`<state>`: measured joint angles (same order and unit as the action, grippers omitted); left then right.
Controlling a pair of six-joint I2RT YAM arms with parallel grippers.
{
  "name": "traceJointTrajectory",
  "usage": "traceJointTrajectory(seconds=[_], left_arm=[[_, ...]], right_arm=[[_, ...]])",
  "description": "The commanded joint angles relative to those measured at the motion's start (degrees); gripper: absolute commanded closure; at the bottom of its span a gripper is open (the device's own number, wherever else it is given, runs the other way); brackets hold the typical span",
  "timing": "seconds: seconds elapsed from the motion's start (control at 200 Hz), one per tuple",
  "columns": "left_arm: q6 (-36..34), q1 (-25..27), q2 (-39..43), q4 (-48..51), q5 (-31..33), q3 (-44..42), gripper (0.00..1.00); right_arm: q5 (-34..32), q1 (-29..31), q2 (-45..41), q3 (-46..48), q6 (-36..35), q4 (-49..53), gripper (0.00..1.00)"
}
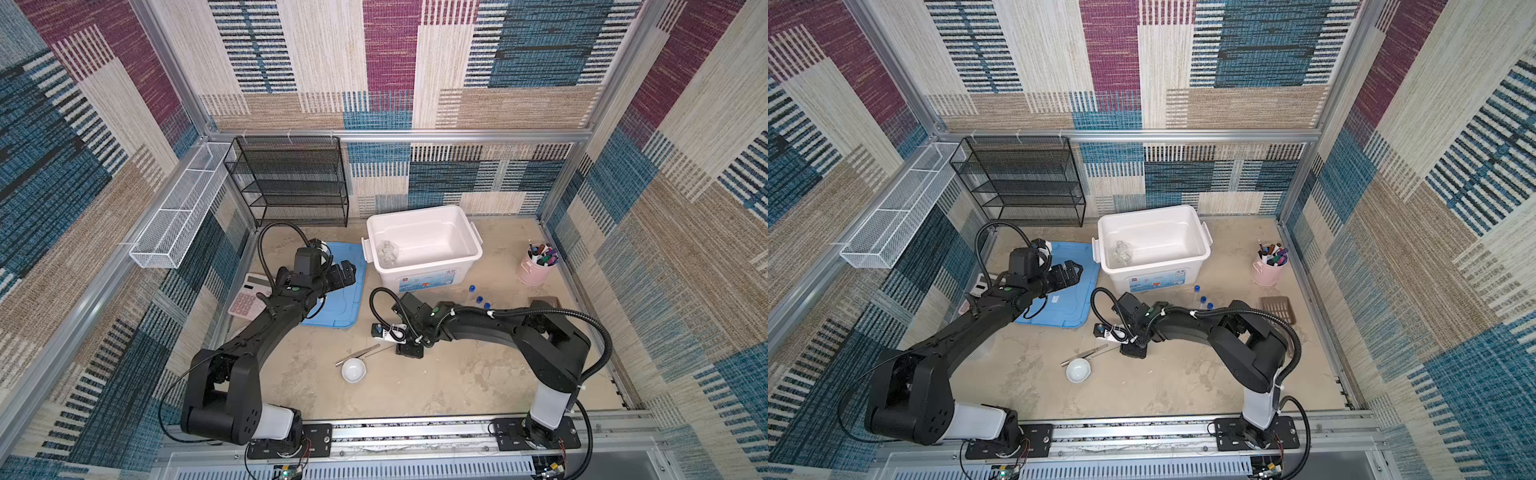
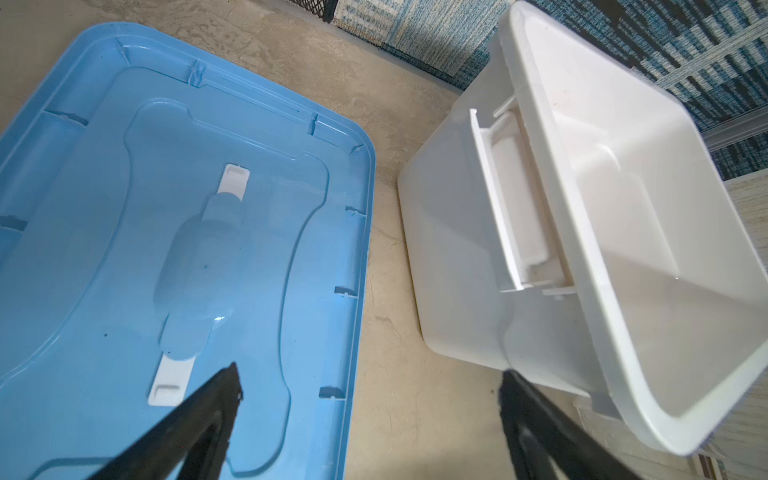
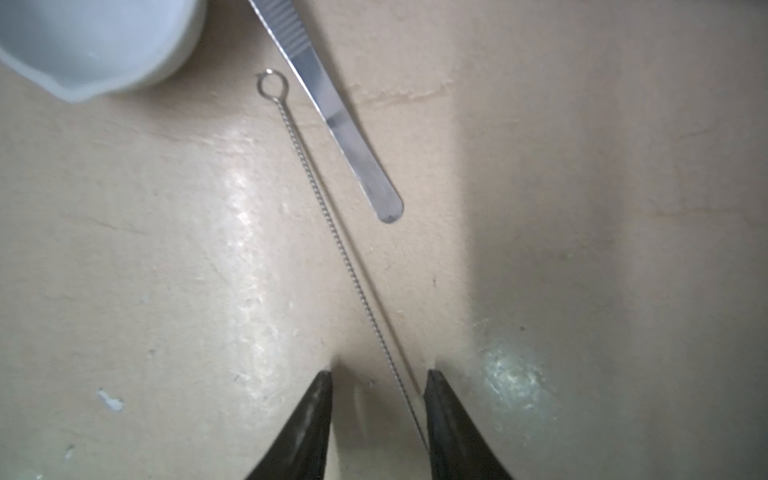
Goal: Organize the chemistry lab equipment
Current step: 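Raise the left gripper from the bin while the right gripper moves to the bottle brush, then lower the right gripper and close it on the thin bottle brush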
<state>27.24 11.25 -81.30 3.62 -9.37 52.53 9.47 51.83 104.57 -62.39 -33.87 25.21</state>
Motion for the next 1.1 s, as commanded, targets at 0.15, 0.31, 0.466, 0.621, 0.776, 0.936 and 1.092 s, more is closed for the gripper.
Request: traceJointTrajectory(seconds=[0.15, 0.31, 0.466, 0.621, 0.776, 0.936, 1.092], left_arm=[[0.9, -0.2, 0.1, -1.2, -0.8, -0.4, 0.01], [1.0, -0.3, 0.2, -1.2, -0.9, -0.6, 0.01], [1.2, -0.4, 0.0, -1.6, -1.3, -0.7, 0.01], [1.5, -0.5, -0.1, -1.6, -1.6, -0.6, 0.01], [1.5, -0.6, 0.0, -1.7, -1.6, -0.7, 0.01], [1.7, -0.7, -0.3, -1.9, -2.0, -0.8, 0.01], [2.1, -0.9, -0.7, -2.5, -2.5, -0.8, 0.01]], right_arm=[[-5.6, 0.1, 0.1, 1.2, -1.1, -1.8, 0.69], [-8.1, 0.1, -0.9, 3.4, -1.5, -2.7, 0.74], [-7.8, 0.1, -1.4, 5.0, -0.7, -3.3, 0.79], [-7.5, 0.1, -1.7, 5.5, -0.4, -3.2, 0.82], [-7.1, 0.1, -3.3, 6.9, -0.2, -3.6, 0.84], [-7.6, 0.1, -4.5, 8.6, 0.1, -4.3, 0.87], [-7.8, 0.0, -4.5, 8.8, 0.5, -4.4, 0.94]])
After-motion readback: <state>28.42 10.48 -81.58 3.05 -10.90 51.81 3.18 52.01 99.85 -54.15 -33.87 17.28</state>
